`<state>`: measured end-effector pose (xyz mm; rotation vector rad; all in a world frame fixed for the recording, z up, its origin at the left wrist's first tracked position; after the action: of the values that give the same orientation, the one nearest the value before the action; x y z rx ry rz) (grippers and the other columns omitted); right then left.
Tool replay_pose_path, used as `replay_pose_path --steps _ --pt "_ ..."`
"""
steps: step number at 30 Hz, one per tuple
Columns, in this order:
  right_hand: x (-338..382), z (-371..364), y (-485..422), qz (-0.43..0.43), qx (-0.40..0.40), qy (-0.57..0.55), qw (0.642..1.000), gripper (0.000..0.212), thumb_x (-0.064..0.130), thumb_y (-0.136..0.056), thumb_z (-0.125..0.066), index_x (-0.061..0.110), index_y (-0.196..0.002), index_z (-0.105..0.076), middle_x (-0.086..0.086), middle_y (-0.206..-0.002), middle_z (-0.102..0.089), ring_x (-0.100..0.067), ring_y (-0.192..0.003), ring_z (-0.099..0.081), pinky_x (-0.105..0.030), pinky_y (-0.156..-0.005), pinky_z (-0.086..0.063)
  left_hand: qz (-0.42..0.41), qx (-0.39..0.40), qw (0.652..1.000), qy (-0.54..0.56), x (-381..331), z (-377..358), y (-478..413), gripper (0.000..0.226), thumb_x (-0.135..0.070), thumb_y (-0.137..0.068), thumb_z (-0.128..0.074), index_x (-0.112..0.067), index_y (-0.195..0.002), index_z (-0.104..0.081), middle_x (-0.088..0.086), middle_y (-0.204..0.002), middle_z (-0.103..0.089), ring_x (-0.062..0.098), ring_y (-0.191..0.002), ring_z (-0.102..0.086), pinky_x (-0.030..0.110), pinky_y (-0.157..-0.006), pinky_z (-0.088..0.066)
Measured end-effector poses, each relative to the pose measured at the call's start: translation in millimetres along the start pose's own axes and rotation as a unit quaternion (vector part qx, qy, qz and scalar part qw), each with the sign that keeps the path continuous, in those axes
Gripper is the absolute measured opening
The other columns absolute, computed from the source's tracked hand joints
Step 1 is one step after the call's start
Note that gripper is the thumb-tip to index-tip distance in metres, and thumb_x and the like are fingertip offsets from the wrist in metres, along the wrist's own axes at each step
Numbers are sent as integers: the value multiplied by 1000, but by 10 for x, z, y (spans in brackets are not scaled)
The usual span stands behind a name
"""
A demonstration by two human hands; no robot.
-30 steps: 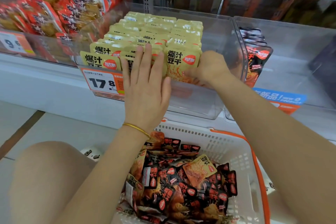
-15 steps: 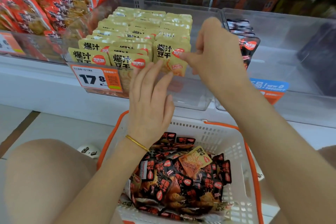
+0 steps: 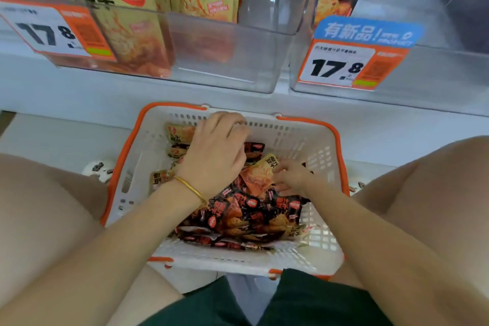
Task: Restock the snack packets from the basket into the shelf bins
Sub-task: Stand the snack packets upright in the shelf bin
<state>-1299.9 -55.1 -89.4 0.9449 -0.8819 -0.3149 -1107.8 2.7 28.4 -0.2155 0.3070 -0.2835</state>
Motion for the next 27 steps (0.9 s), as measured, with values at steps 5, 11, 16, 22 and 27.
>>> replay_pose_path --steps 5,11,16,22,27 --pt "-308 -340 -292 -105 38 -227 968 48 3 -93 -55 19 -137 -44 -12 -138 -43 -29 -125 -44 -38 -84 -51 41 54 998 19 91 -127 -18 32 -17 -81 -42 -6 -98 -67 13 -116 -59 36 -111 -51 52 -89 -45" --pt "-279 -411 -407 -88 4 -337 937 47 -4 -92 -51 14 -136 -47 -11 -134 -50 -23 -122 -48 -36 -92 -47 59 76 995 23 156 -189 -13 30 -17 -81 -43 -7 -98 -66 12 -115 -59 35 -111 -50 51 -91 -44" --pt "-204 -356 -349 5 -92 -382 919 33 3 -92 -58 -6 -123 -55 -18 -128 -57 -31 -119 -54 -36 -98 -45 72 70 994 31 179 -237 -44 34 -18 -82 -41 -7 -100 -67 13 -117 -59 35 -113 -49 51 -95 -44" --pt "-25 -46 -12 122 -150 -227 954 7 18 -79 -75 18 -72 -74 -10 -89 -74 -26 -88 -70 -45 -87 -55 151 135 975 88 190 -323 -79 34 -22 -92 -53 -5 -121 -57 12 -131 -50 30 -122 -42 40 -105 -34" --pt "356 21 662 222 -11 -238 945 13 6 -84 -67 4 -71 -66 -8 -77 -71 -19 -75 -69 -25 -68 -56 272 174 909 263 33 -163 -135 53 -31 -89 -62 -12 -134 -43 5 -130 -52 22 -115 -53 34 -98 -43"
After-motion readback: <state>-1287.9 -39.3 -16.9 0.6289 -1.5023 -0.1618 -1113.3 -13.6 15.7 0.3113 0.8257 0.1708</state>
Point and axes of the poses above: each hand's wrist, its own y-axis away from the middle knuckle, its own z-axis out of the back of the hand, x = y × z, the point moved 1 cm from there along -y, towards the middle knuckle
